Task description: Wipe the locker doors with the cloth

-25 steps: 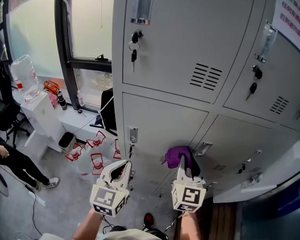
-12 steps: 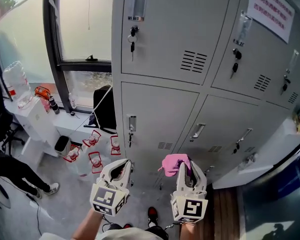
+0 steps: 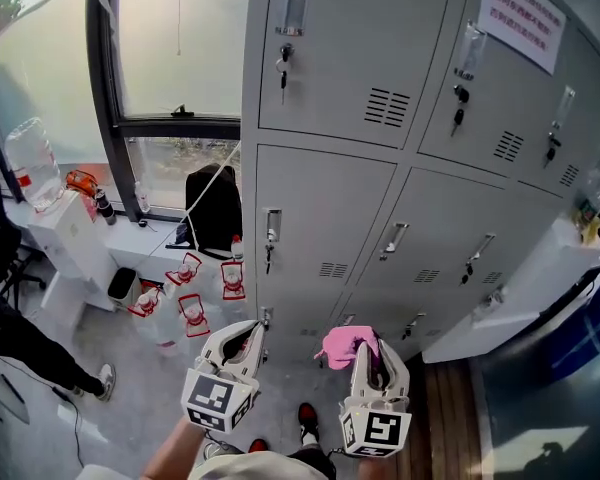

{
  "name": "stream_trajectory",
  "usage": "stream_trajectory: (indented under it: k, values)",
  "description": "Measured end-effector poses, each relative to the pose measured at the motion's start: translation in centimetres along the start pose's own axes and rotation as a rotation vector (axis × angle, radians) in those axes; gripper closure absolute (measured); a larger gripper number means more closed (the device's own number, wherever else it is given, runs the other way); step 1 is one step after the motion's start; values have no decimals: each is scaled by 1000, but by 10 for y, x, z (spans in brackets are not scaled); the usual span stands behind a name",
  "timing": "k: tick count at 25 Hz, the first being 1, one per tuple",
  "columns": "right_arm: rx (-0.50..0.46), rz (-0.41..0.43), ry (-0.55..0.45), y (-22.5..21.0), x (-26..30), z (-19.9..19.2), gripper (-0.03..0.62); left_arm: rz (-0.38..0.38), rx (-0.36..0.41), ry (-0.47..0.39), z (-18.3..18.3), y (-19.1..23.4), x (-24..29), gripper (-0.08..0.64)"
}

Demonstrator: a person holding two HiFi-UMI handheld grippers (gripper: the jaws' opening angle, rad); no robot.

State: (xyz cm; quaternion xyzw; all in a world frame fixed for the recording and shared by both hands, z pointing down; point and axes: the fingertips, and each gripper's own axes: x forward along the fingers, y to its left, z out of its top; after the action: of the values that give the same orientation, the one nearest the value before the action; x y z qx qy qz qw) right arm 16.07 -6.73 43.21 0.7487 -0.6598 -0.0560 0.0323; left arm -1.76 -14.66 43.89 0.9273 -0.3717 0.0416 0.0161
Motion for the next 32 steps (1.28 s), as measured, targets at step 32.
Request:
stream_trajectory:
  k: [32]
  values:
    - [-5,45,31,-5,1,-14,515,52,-1,9,0,-4,-3,537]
